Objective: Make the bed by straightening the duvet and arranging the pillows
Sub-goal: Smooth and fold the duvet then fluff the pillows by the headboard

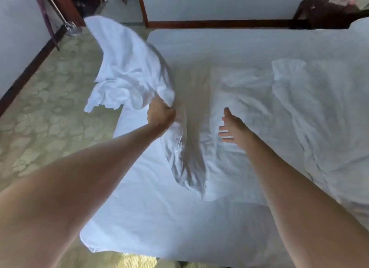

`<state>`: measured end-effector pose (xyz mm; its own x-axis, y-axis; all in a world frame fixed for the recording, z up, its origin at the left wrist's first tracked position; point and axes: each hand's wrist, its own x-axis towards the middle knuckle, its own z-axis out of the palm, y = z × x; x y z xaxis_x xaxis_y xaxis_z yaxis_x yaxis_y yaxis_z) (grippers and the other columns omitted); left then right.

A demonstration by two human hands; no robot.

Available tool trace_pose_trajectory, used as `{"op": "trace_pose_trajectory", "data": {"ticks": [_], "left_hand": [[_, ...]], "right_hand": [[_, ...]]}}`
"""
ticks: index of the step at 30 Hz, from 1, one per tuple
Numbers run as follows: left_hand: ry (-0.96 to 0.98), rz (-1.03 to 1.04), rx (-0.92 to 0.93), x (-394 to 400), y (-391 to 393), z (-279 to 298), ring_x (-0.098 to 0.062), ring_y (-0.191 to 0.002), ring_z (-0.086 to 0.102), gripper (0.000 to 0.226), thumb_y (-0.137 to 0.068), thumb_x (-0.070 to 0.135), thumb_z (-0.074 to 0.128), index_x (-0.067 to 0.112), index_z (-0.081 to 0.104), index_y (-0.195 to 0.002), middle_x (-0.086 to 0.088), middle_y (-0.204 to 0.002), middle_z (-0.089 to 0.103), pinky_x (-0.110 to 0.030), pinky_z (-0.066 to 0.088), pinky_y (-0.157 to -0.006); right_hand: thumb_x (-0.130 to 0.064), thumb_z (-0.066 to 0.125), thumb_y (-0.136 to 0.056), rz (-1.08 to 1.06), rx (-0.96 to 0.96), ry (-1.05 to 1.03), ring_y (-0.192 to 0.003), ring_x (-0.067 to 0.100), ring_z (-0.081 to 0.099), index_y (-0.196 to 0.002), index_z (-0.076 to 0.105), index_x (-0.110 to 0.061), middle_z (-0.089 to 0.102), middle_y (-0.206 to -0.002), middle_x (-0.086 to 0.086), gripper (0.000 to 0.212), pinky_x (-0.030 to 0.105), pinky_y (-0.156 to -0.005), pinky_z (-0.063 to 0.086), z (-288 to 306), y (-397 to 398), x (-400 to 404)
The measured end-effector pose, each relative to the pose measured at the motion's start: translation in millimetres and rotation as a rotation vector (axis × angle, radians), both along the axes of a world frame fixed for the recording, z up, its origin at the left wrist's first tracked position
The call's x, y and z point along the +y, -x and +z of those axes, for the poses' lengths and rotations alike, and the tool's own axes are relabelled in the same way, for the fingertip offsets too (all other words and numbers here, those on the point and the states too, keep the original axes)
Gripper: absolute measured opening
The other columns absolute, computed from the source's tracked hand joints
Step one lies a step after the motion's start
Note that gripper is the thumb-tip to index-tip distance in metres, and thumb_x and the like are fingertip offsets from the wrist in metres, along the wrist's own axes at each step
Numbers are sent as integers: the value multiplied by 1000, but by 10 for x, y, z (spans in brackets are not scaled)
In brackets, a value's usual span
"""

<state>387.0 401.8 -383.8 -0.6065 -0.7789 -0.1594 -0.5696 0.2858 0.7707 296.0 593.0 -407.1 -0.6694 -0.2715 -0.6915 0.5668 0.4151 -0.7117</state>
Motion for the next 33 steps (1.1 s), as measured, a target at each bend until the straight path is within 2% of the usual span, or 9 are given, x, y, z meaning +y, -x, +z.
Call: {"op": "trace_pose_trajectory", "data": {"ticks": [6,10,15,17,21,24,27,30,33], "left_hand": [[516,-1043,-517,1872,633,240,-31,-120,57,36,-88,15,54,21,54,-124,-3,-127,60,-31,46,-88],[571,-1355,-654,2805,708,84,-26,-117,60,37,-87,14,64,20,59,-123,-5,-123,63,-30,47,-87],[523,-1353,-719,3171,689,-218,-29,-114,62,42,-86,15,67,21,54,-125,-5,-124,61,-32,42,-79],[513,-1267,-626,3193,639,-318,-32,-111,62,53,-82,15,68,24,44,-129,-3,-127,58,-36,44,-77],[544,-1204,-539,3195,614,-451,-34,-111,62,76,-81,14,66,27,25,-143,-1,-133,56,-40,47,-79],[586,-1173,-584,3166,639,-514,-33,-114,61,83,-83,17,66,24,19,-151,-6,-127,62,-39,48,-88],[610,-1085,-554,3049,612,-526,-34,-109,63,64,-86,16,58,21,33,-144,-8,-117,66,-39,48,-87],[629,-993,-390,2955,504,-545,-36,-93,66,43,-89,18,54,21,41,-131,-7,-104,70,-38,48,-75],[443,-1218,-316,2908,430,-653,-36,-99,63,47,-88,25,58,20,38,-131,-5,-115,63,-39,45,-75]], "right_hand": [[-77,33,-89,-394,8,481,-126,28,54,-141,48,-30,53,-142,0,72,55,-106,43,414,417,1517],[-82,39,-83,-627,-94,736,-127,28,56,-141,51,-30,58,-140,5,79,44,-108,41,213,280,2409],[-90,55,-59,-638,-297,703,-122,34,61,-133,60,-26,65,-131,10,98,54,-109,39,-236,-4,2897],[-88,68,-53,-643,-242,533,-120,27,62,-136,56,-35,64,-133,-2,98,55,-105,43,-295,16,2861],[-43,86,-71,-612,-76,131,-97,11,61,-129,52,-27,63,-113,-12,70,40,-77,51,-395,116,2742],[-25,88,-67,-566,-18,-79,-98,18,65,-120,58,-13,68,-106,-2,62,34,-76,53,-536,212,2621],[-6,76,-72,-613,94,-51,-95,24,67,-107,63,-6,69,-95,4,37,24,-67,47,-541,271,2417],[5,69,-78,-670,384,102,-81,7,68,-94,66,-10,71,-87,-4,23,16,-65,49,-333,223,2243],[1,67,-80,-712,508,-11,-69,3,63,-85,66,-10,69,-79,-2,12,21,-61,50,-472,43,2335]]}}
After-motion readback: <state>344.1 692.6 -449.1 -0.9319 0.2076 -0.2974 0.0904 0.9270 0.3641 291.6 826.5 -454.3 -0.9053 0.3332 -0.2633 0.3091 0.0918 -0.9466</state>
